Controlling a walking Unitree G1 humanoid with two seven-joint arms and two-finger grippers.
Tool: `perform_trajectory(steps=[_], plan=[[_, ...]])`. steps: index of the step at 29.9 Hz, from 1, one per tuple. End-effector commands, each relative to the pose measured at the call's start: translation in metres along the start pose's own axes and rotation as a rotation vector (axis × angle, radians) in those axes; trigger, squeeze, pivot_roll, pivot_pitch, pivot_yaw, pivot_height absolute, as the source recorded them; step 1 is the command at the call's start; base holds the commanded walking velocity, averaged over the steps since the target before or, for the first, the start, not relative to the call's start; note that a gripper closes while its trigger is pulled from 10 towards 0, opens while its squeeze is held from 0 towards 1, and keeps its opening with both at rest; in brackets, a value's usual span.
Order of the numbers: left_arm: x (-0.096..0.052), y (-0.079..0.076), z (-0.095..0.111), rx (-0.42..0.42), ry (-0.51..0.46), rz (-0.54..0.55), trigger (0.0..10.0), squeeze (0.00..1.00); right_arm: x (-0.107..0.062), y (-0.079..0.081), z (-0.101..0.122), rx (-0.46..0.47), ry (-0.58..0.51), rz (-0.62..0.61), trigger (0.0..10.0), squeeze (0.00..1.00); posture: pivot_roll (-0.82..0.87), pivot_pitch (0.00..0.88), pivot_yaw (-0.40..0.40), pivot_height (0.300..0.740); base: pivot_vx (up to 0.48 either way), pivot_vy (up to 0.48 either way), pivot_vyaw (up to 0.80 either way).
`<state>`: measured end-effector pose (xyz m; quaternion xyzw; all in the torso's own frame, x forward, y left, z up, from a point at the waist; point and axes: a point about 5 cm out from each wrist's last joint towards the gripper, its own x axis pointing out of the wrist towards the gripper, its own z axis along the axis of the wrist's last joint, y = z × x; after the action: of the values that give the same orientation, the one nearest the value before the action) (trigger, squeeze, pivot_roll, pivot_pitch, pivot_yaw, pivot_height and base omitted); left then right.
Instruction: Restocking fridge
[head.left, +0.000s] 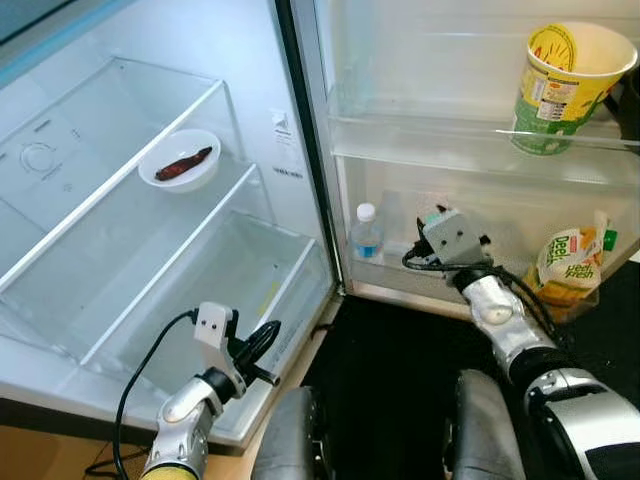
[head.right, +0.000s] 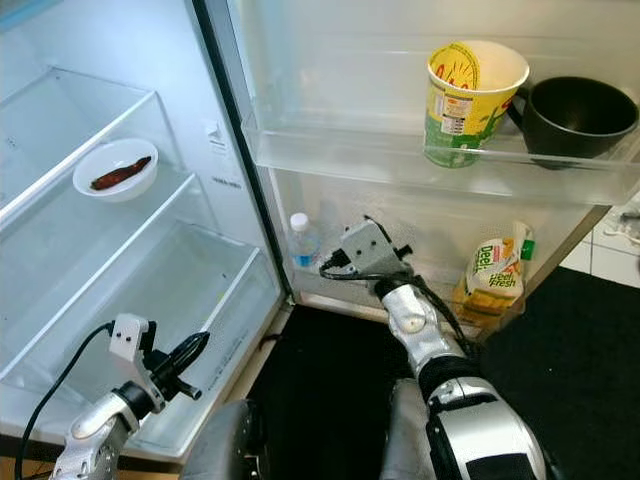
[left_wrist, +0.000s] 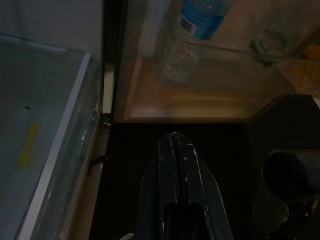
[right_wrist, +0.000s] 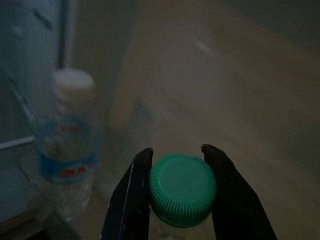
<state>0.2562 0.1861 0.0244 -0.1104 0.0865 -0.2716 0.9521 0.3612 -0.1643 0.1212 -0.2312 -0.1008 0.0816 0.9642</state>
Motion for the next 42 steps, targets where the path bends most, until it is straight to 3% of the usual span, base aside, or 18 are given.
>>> perform_trajectory(steps=[1, 9, 15, 25, 27, 32, 37, 38, 42], plan=[[-0.005, -0.001, -0.006, -0.020, 0.018, 0.006, 10.0, 0.00, -0.003, 0.001, -0.005, 0.025, 0.030, -0.013, 10.0, 0.00, 0.11, 0.249, 0.150, 0.551, 0.000, 0.000, 0.00], [-0.009, -0.002, -0.005, -0.020, 0.018, -0.001, 10.0, 0.00, -0.007, -0.012, -0.015, 0.076, 0.090, -0.109, 10.0, 0.00, 0.11, 0.276, 0.159, 0.551, 0.000, 0.000, 0.00], [-0.007, -0.006, -0.004, -0.026, 0.015, -0.010, 10.0, 0.00, -0.009, -0.033, -0.023, 0.164, 0.172, -0.266, 10.0, 0.00, 0.11, 0.279, 0.158, 0.551, 0.000, 0.000, 0.00], [-0.005, -0.007, -0.004, -0.033, 0.022, -0.016, 10.0, 0.00, -0.024, -0.065, -0.037, 0.173, 0.261, -0.543, 10.0, 0.00, 0.10, 0.272, 0.161, 0.551, 0.000, 0.000, 0.00], [-0.005, -0.007, -0.004, -0.033, 0.022, -0.016, 10.0, 0.00, -0.024, -0.065, -0.037, 0.173, 0.261, -0.543, 10.0, 0.00, 0.10, 0.272, 0.161, 0.551, 0.000, 0.000, 0.00], [-0.002, -0.007, -0.001, -0.027, 0.017, -0.025, 10.0, 0.00, -0.037, -0.072, -0.050, 0.388, 0.305, -0.677, 10.0, 0.00, 0.10, 0.267, 0.159, 0.551, 0.000, 0.000, 0.00], [0.002, -0.009, 0.007, -0.004, -0.007, -0.058, 10.0, 0.00, -0.039, -0.074, -0.054, 0.452, 0.321, -0.709, 10.0, 0.00, 0.09, 0.263, 0.152, 0.551, 0.000, 0.000, 0.00], [0.005, -0.013, 0.018, 0.048, -0.024, -0.126, 10.0, 0.00, -0.041, -0.077, -0.056, 0.509, 0.340, -0.739, 10.0, 0.00, 0.09, 0.262, 0.152, 0.551, 0.000, 0.000, 0.00], [0.005, -0.015, 0.024, 0.079, -0.025, -0.188, 10.0, 0.00, -0.041, -0.078, -0.057, 0.547, 0.348, -0.753, 10.0, 0.00, 0.09, 0.259, 0.154, 0.551, 0.000, 0.000, 0.00]])
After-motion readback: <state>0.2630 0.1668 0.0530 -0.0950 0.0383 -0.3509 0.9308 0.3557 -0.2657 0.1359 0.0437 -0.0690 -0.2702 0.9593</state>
